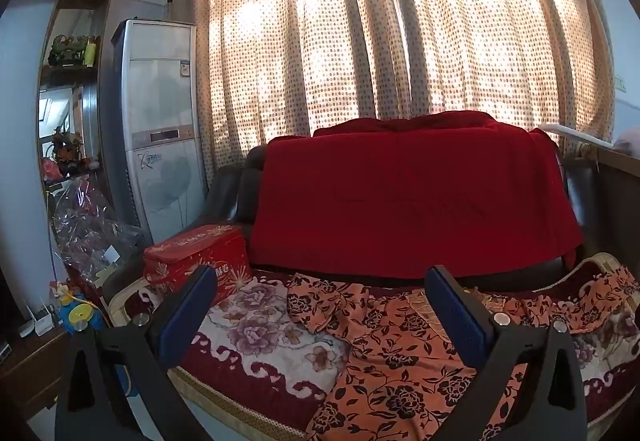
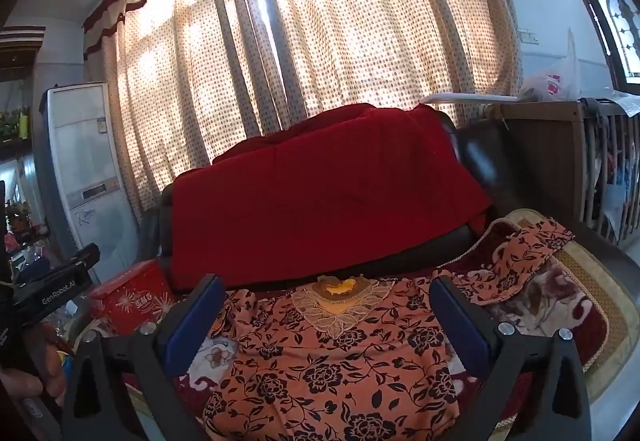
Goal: Fold small clothes
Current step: 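Approach the orange rose-print top with both tools open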
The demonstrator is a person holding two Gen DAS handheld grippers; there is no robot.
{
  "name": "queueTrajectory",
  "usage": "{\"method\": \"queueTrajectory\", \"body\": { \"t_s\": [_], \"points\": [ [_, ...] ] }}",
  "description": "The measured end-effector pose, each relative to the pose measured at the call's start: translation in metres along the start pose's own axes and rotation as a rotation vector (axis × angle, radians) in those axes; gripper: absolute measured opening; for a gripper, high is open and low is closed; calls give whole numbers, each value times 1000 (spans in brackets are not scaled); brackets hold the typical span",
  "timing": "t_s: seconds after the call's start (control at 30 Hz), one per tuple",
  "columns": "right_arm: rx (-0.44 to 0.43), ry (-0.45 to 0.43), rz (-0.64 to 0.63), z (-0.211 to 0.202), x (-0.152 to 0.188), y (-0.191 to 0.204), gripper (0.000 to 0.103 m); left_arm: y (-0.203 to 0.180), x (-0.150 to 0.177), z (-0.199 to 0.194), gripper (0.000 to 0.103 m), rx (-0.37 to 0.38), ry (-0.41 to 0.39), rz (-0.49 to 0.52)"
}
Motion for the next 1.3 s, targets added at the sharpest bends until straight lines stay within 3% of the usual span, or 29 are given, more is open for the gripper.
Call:
{"method": "queueTrajectory", "body": {
  "t_s": [0.47, 0.83, 1.3],
  "points": [
    [16, 57, 29, 40, 18, -17, 103, -10, 15, 30, 103, -11, 53, 20],
    [26, 161, 86, 73, 25, -28, 103, -33, 29, 60, 103, -19, 105, 64],
    [23, 156, 163, 142, 21, -53, 103, -65, 43, 131, 103, -26, 175, 121]
  ]
}}
Point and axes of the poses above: each gripper's, at about its wrist camera, not at the fingertips, and z roughly the way its jaws point, y to its left, x to its underside, the point moved 4 cm from there along z, roughly the way its jaws point, and after that the axes turned 3 degrees about y, right-handed, at the moved point
